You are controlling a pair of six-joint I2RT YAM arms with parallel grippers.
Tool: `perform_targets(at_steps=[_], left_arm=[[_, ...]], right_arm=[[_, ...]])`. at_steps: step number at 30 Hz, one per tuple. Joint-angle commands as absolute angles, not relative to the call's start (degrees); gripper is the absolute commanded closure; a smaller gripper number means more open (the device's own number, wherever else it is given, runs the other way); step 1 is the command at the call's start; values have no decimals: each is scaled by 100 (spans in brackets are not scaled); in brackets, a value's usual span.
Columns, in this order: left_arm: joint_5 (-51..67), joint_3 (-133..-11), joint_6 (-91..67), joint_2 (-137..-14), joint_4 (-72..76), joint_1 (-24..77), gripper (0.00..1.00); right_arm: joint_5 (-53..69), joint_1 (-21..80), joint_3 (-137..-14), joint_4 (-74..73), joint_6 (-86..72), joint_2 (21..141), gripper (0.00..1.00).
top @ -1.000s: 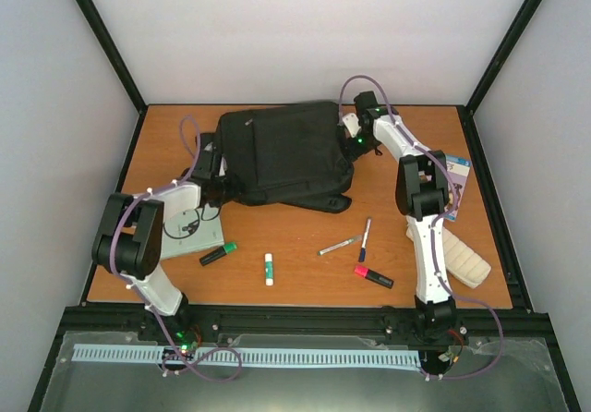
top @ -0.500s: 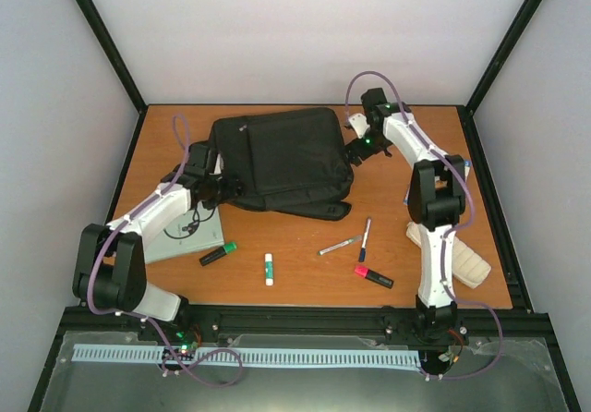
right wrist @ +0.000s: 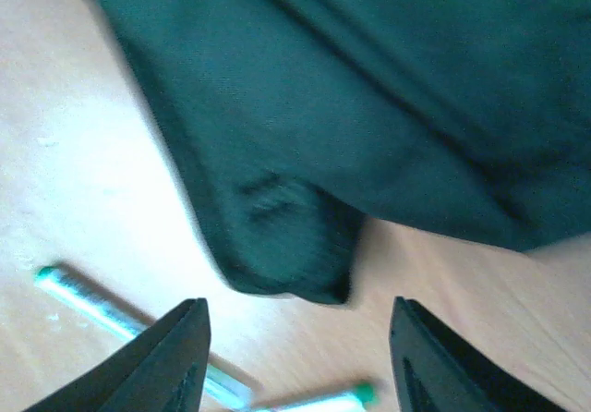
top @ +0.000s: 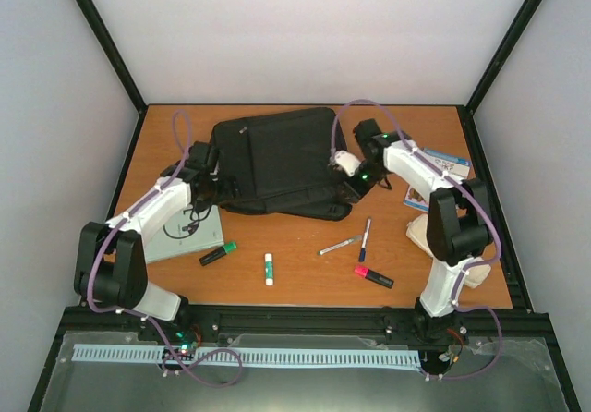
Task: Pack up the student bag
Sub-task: Adjust the student bag at the center of the board.
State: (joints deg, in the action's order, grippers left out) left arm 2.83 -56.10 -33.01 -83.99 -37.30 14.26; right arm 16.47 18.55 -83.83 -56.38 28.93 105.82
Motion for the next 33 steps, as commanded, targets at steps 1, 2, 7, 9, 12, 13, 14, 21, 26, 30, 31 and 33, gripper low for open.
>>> perform_targets(at_steps=[1, 2, 7, 9, 12, 13, 14, 21, 26, 30, 31, 33], left_arm=[[-15, -6315, -3081, -8554, -3809, 1381, 11], [148, -6567, -2987, -8783, -3860, 1358, 12], [261, -7788, -2802, -9821, -4291, 1255, 14], [217, -8007, -2815, -10039, -4256, 1149, 12], [45, -8335, -2857, -10479, -4297, 978, 11], [17, -8455, -2849, -10648, -4335, 934, 12], [15, -8575, -2841, -10810, -4356, 912, 12], [355, -8502, -2834, -11404, -4054, 1038, 15], [370, -8135, -2875, -11237, -3829, 1589, 16], [731, -7868, -2976, -11064, -3691, 1848, 16], [864, -7799, -2979, -11024, -3650, 1911, 16], [1199, -7694, -2943, -10967, -3579, 2095, 17]], right_arm=[[2461, 2525, -8090, -5544, 3085, 10552, 49], [2502, 2629, -8060, -5531, 3096, 10615, 52], [2694, 2760, -8126, -5305, 2859, 10988, 57], [2483, 2757, -8105, -5179, 2759, 11108, 57], [2101, 2758, -8035, -5067, 2753, 11246, 60], [1978, 2750, -8013, -5021, 2749, 11272, 61], [1897, 2732, -7989, -4975, 2750, 11294, 62], [2026, 2403, -8239, -4982, 2810, 11628, 62], [1670, 2007, -8920, -5060, 2900, 12205, 64], [1305, 1729, -9583, -5091, 2867, 12644, 61], [1220, 1665, -9728, -5097, 2814, 12737, 60], [1120, 1519, -9994, -5105, 2678, 12887, 58]])
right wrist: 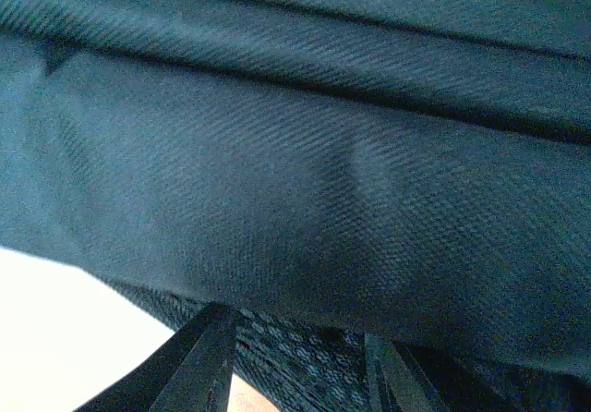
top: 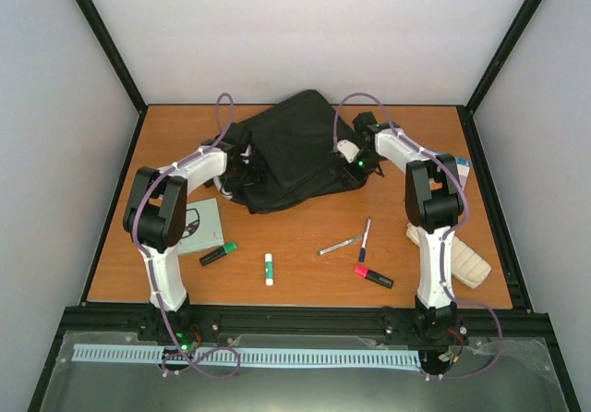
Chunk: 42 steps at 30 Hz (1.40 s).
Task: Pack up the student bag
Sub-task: Adjust the student bag at the center of the board.
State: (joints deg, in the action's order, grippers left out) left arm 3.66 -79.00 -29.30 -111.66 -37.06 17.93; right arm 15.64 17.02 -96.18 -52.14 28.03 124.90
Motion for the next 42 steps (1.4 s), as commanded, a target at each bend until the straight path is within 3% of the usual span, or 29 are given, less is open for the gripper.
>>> perform_targets(at_steps=[1, 8, 12, 18, 22, 29, 36, 42], left_arm=[[1377, -7666, -2913, -10961, -3570, 2253, 17], [1910, -7895, -2686, -10578, -4033, 2742, 16], [1797, -8315, -2298, -10271, -4847, 2722, 7], [1118, -8670, -1823, -10026, -5476, 2384, 2], [1102, -8746, -2128, -10066, -5099, 1763, 1], [1265, -9985, -2485, -11432, -4487, 1160, 0], [1534, -10989, -2169, -12884, -4404, 1048, 1], [2554, -10283, -2407, -12796, -3880, 1071, 12]], right_arm=[[1076, 1435, -10094, -5105, 2611, 12942, 57], [927, 880, -10490, -5214, 2310, 13071, 51], [1027, 675, -10339, -5296, 2256, 12765, 46], [1331, 633, -9899, -5360, 2158, 12211, 41], [1635, 641, -9689, -5455, 2021, 11843, 40], [1842, 650, -9202, -5447, 1845, 11279, 37], [3183, 742, -8012, -4616, 1658, 11044, 37], [3467, 791, -7912, -4356, 1591, 11357, 37]])
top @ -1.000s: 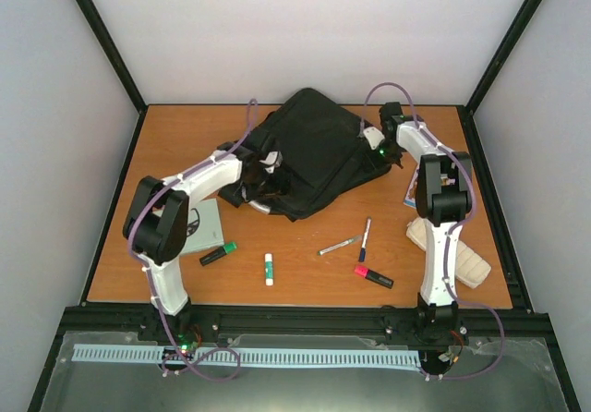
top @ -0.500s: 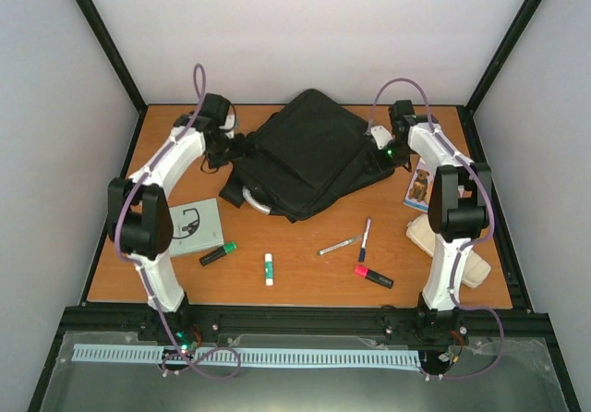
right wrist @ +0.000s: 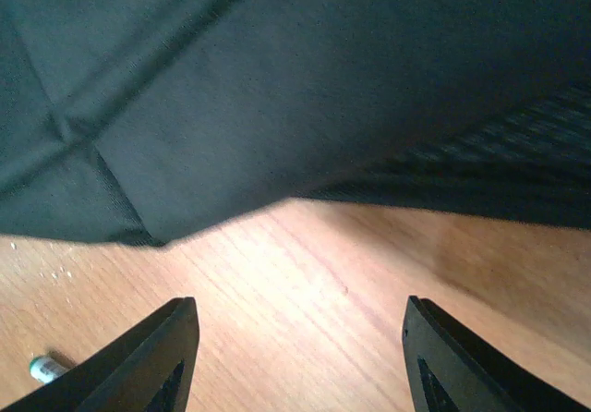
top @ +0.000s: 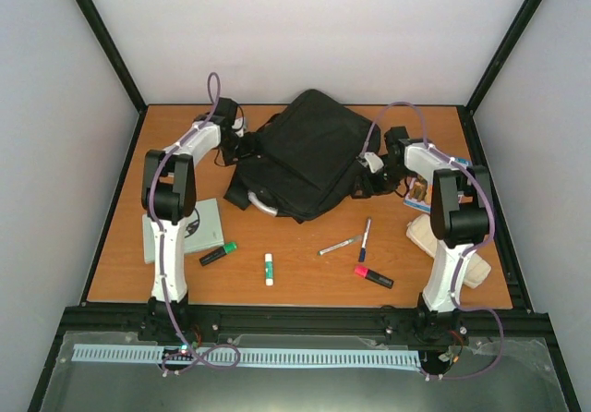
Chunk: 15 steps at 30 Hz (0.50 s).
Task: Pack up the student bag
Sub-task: Adjust the student bag at the center of the board.
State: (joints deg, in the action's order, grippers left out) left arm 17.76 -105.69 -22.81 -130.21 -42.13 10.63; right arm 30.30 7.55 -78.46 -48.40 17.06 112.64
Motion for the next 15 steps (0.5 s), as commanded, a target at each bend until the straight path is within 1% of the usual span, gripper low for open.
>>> perform_targets(at_steps=[1, 6, 11, 15], left_arm=[[2593, -10134, -2448, -12710, -3817, 1084, 13], [2709, -9366, -2660, -12246, -3605, 1290, 17], [2481, -8602, -2767, -11705, -3604, 1823, 16], [2434, -7943, -3054, -11312, -3231, 2076, 16]], right_arm=[[3468, 791, -7941, -4311, 1585, 11425, 37], [3567, 792, -8209, -4245, 1527, 11822, 38], [3411, 797, -8173, -4106, 1503, 11835, 37], [3238, 791, -8235, -4141, 1490, 11943, 35]])
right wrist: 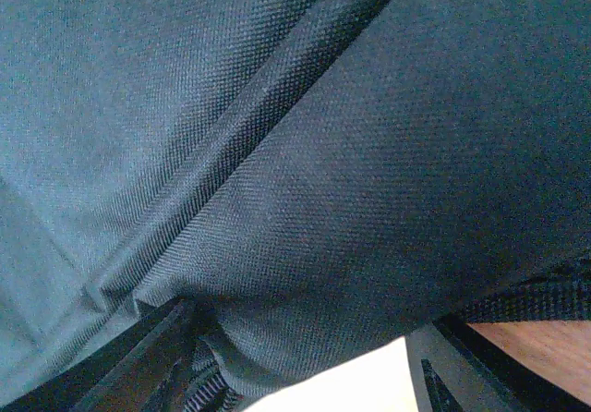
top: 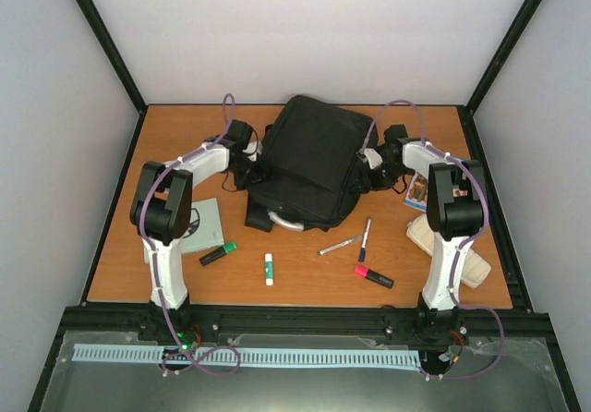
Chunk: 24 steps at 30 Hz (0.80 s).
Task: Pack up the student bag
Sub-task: Adjust the student bag at the center of the board.
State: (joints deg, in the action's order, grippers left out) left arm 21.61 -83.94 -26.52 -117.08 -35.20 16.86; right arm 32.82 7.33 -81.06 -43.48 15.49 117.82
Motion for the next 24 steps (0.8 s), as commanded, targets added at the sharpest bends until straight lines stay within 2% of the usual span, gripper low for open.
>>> perform_targets(at_steps=[1, 3, 5, 14, 24], left_arm=[[2431, -7841, -3100, -11262, -3183, 2127, 16], [2372, -7710, -3173, -11188, -3151, 2219, 16], [2285, -7598, -3224, -11121, -3108, 2306, 16], [1934, -7467, -3453, -11106, -3133, 2645, 16], [1104, -7194, -3318, -10460, -3275, 2641, 13]], right_arm=[[3194, 791, -8234, -4132, 1484, 11947, 34], [3133, 791, -8228, -4110, 1456, 11944, 26], [3155, 791, -8229, -4088, 1450, 11921, 23], [3021, 776, -8242, -3943, 1394, 11789, 22], [2943, 708, -8465, -4176, 1458, 11417, 21]])
